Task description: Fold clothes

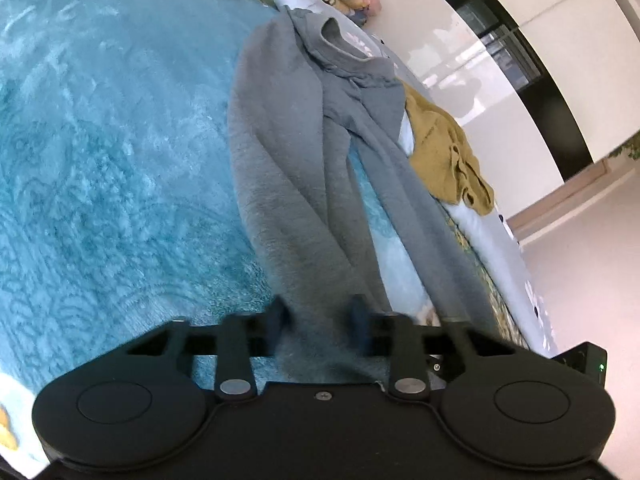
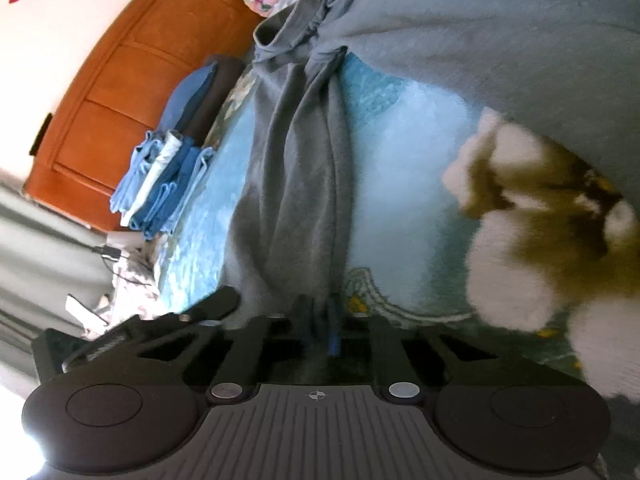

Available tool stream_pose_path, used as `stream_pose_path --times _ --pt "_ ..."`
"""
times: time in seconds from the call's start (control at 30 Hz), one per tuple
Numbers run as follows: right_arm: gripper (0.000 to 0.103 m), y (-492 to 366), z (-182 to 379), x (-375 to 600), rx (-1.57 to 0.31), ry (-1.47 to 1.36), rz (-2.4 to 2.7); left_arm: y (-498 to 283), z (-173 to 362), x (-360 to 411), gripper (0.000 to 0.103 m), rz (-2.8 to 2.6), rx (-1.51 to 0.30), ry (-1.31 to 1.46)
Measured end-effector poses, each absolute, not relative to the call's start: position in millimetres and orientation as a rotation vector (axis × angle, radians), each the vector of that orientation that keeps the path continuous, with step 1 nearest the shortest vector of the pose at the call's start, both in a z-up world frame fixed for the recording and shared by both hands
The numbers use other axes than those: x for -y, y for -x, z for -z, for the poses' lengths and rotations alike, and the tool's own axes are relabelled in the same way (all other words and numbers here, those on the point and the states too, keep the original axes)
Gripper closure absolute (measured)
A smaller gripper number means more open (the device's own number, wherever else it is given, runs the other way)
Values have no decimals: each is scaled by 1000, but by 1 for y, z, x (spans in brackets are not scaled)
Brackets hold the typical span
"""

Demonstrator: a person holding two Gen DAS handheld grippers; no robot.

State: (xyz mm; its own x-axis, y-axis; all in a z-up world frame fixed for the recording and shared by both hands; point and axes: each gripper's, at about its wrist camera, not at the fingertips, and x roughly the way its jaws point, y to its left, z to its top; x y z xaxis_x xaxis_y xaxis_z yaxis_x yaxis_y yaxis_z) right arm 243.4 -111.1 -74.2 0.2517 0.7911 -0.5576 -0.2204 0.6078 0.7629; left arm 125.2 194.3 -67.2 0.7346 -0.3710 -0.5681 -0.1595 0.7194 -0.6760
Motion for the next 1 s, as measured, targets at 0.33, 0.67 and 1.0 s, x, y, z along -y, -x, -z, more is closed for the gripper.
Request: stream_pose_path --times 0.33,0.67,1.0 --pt "100 -241 17 137 -903 -652 -825 -91 9 -205 102 193 -531 782" --pt "99 -238 43 153 -1004 -594 -724 -84 43 -207 93 129 -664 807" --pt "64 -186 36 174 -1071 -510 -847 -59 41 -181 53 276 -767 740"
